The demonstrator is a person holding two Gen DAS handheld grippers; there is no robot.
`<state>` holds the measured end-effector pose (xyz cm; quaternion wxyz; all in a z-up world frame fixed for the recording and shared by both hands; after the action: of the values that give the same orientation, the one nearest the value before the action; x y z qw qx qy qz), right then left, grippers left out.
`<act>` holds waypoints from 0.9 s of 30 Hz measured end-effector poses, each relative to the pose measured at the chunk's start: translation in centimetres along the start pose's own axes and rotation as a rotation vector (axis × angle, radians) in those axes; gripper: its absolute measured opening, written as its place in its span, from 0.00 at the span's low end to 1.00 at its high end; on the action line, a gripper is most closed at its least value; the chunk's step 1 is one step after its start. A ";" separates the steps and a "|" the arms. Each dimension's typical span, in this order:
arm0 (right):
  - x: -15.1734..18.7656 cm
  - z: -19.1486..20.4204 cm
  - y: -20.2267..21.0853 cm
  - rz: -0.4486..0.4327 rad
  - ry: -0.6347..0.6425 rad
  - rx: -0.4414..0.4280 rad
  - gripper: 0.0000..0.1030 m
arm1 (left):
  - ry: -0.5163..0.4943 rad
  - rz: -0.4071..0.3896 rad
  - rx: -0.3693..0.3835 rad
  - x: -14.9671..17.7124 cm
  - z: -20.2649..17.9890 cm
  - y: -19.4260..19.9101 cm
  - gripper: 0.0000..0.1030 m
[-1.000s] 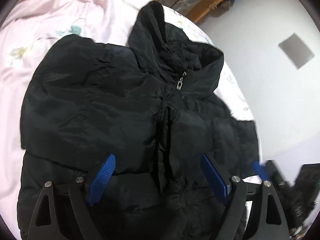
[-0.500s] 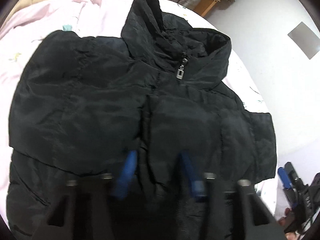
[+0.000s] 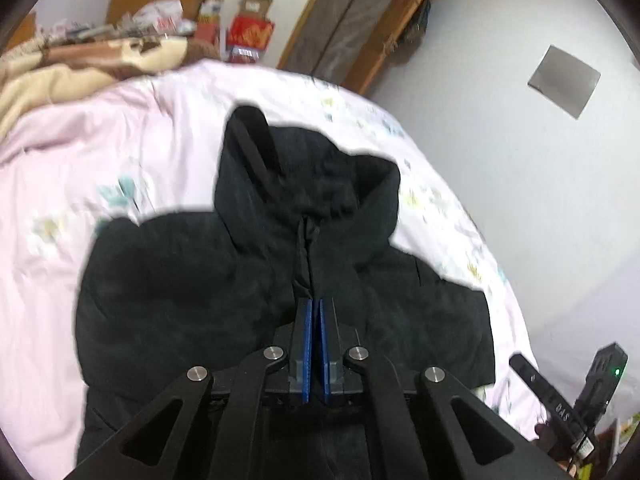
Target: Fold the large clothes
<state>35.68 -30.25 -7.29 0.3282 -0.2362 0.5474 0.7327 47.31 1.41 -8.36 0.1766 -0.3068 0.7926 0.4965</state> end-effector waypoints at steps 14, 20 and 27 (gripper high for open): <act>-1.1 0.9 -3.1 0.002 0.081 0.081 0.62 | 0.089 0.036 -0.065 -0.7 7.1 -1.8 0.01; -0.1 0.2 -3.9 0.054 0.084 0.065 0.63 | 0.082 0.180 -0.037 2.0 6.9 -5.9 0.49; -0.1 -2.1 -3.6 0.035 0.036 0.102 0.63 | 0.108 0.214 -0.102 2.4 6.4 -8.4 0.38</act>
<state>38.39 -31.57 -10.20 0.3169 -0.2227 0.5939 0.7052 50.88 3.73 -18.31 0.0642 -0.2553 0.8029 0.5348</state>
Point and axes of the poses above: each gripper's, at about its wrist camera, not at the fingertips, and y roughly against the way its jaws point, z to its left, x to its underside, the point moved 6 cm from there along -y, roughly the way its jaws point, and after that the axes turned 6 degrees about y, right-handed, at the moved point
